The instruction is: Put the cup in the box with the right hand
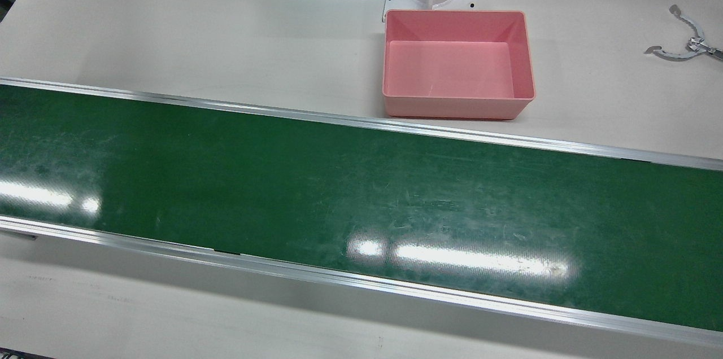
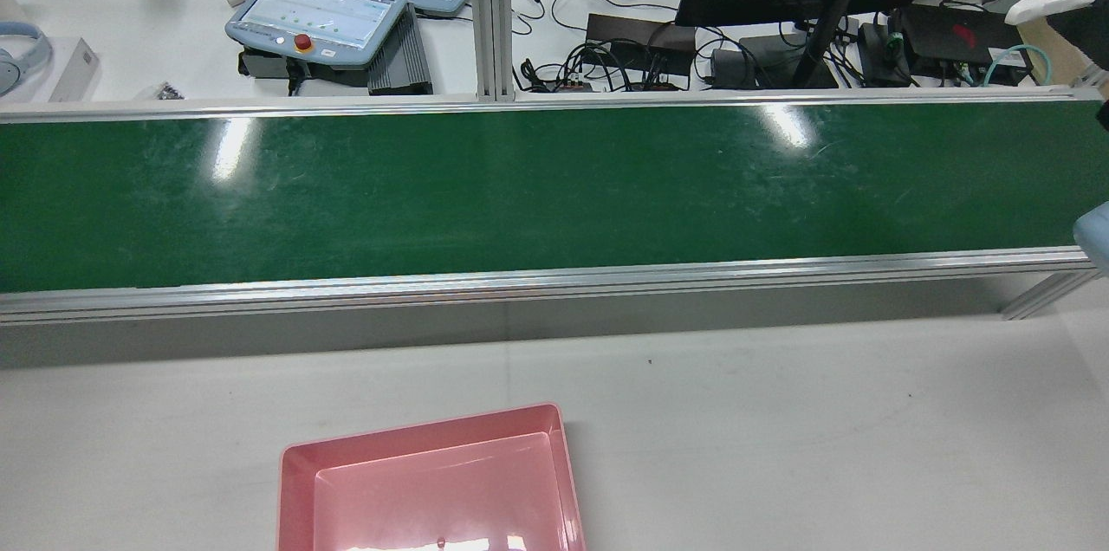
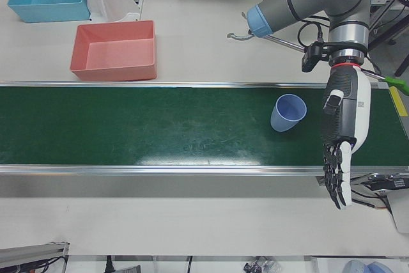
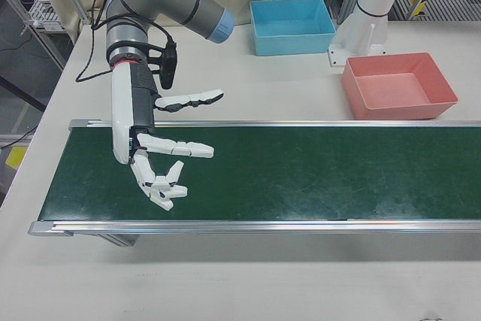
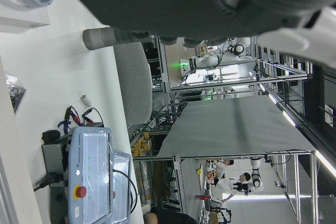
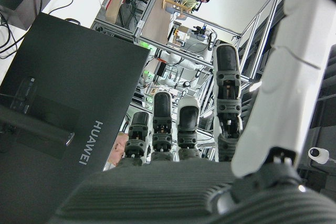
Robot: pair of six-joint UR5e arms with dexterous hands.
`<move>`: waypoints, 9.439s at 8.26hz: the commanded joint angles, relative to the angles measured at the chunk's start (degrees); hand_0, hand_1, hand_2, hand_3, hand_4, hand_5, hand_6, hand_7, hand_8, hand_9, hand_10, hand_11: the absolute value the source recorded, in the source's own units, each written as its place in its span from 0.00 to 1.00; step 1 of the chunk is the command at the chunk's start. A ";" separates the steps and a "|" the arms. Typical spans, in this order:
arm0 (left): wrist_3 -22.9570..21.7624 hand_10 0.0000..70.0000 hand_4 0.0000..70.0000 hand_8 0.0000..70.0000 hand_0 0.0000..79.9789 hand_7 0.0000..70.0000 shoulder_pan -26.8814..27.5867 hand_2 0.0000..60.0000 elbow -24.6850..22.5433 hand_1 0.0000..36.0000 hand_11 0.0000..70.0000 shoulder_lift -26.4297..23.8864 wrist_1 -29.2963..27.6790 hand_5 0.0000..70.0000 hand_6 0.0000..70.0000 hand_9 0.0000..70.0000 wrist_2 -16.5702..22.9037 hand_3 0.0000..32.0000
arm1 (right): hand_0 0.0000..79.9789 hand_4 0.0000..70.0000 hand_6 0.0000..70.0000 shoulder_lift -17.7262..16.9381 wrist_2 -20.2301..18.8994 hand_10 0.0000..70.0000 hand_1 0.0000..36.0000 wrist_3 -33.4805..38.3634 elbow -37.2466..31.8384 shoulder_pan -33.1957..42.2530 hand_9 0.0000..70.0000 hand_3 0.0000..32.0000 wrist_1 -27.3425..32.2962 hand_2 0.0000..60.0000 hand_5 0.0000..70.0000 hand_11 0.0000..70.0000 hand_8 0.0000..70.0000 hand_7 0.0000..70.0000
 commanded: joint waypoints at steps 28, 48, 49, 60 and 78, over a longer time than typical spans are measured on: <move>0.00 0.00 0.00 0.00 0.00 0.00 0.00 0.00 -0.09 0.00 0.00 -0.03 0.00 0.00 0.00 0.00 0.00 0.00 | 0.70 0.70 0.29 0.18 0.00 0.18 0.30 0.00 -1.10 -0.08 0.54 0.00 -0.09 0.00 0.09 0.28 0.25 1.00; 0.00 0.00 0.00 0.00 0.00 0.00 0.00 0.00 -0.09 0.00 0.00 -0.03 0.00 0.00 0.00 0.00 0.00 0.00 | 0.70 0.70 0.29 0.09 0.00 0.18 0.30 -0.09 -1.01 -0.08 0.53 0.00 -0.27 0.00 0.09 0.28 0.24 1.00; 0.00 0.00 0.00 0.00 0.00 0.00 0.00 0.00 -0.09 0.00 0.00 -0.03 0.00 0.00 0.00 0.00 0.00 0.00 | 0.70 0.69 0.29 0.09 0.00 0.18 0.30 0.00 -1.01 -0.08 0.53 0.00 -0.27 0.00 0.09 0.27 0.24 1.00; 0.00 0.00 0.00 0.00 0.00 0.00 0.00 0.00 -0.09 0.00 0.00 -0.03 0.00 0.00 0.00 0.00 0.00 0.00 | 0.70 0.69 0.29 0.26 0.00 0.18 0.30 0.00 -1.19 -0.08 0.53 0.00 -0.27 0.00 0.09 0.27 0.24 1.00; 0.00 0.00 0.00 0.00 0.00 0.00 0.09 0.00 -0.17 0.00 0.00 0.06 0.09 0.00 0.00 0.00 0.00 0.00 | 0.71 0.69 0.29 0.26 0.00 0.18 0.30 -0.09 -1.45 -0.17 0.54 0.00 -0.27 0.00 0.09 0.28 0.25 1.00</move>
